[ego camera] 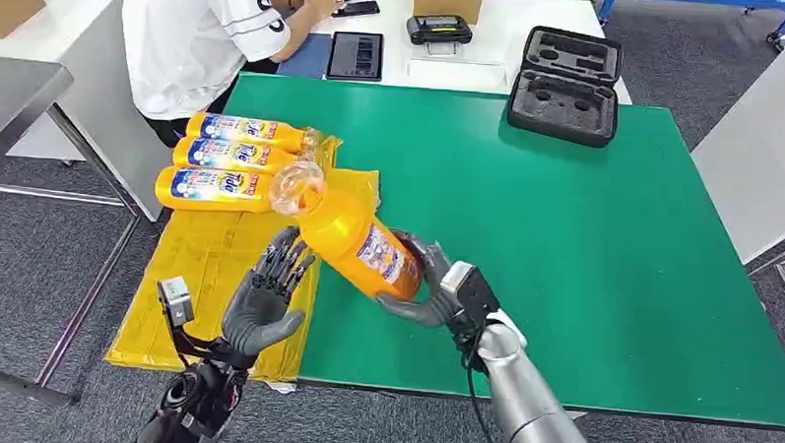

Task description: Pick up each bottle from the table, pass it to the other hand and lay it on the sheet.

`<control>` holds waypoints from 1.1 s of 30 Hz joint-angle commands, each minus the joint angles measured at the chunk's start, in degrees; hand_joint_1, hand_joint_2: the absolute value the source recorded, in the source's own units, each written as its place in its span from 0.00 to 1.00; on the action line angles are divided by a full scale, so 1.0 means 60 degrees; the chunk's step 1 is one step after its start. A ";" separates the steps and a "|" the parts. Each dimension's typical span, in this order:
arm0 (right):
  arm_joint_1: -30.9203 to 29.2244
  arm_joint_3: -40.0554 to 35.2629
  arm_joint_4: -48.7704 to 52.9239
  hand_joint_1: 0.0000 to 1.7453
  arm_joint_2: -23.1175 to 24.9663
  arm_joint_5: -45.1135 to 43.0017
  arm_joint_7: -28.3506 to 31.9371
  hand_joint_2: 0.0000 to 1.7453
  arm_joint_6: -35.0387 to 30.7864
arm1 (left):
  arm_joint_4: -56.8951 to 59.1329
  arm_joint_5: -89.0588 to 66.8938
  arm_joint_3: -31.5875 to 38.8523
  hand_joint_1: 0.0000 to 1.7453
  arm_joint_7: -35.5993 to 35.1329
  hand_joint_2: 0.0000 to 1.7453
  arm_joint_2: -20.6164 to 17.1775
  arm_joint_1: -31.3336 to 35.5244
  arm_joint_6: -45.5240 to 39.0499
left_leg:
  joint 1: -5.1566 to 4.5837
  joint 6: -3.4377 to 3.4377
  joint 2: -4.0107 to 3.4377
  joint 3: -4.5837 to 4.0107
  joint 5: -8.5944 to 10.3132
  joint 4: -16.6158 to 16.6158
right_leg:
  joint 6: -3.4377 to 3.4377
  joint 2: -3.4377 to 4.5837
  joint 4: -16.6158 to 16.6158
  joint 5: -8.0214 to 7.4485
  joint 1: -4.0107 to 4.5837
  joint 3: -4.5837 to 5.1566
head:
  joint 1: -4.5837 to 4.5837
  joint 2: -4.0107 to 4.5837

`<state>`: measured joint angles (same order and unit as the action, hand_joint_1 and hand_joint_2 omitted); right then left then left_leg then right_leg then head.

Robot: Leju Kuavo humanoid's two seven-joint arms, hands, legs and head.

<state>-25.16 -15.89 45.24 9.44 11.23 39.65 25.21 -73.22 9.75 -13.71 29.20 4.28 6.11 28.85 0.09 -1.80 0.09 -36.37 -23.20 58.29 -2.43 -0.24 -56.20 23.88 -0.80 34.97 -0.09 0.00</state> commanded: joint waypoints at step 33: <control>-0.0015 -0.1109 -0.2236 1.00 0.0239 -0.1632 0.0059 1.00 0.1639 | 0.1669 -0.1079 -0.1276 0.00 0.1294 1.00 -0.0388 0.1423 0.0760 | 0.0010 0.0018 0.0011 0.0059 -0.0023 -0.0005 | 0.0018 -0.0011 0.0010 0.0026 0.0009 -0.0065 | 0.0000 0.0000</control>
<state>-23.75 -22.62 35.65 12.52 5.94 39.80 31.91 -66.31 12.17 -16.85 32.70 4.72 12.11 32.55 0.09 -1.78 0.07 -36.39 -23.21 58.29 -2.43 -0.23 -56.20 23.89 -0.80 35.00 -0.09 0.00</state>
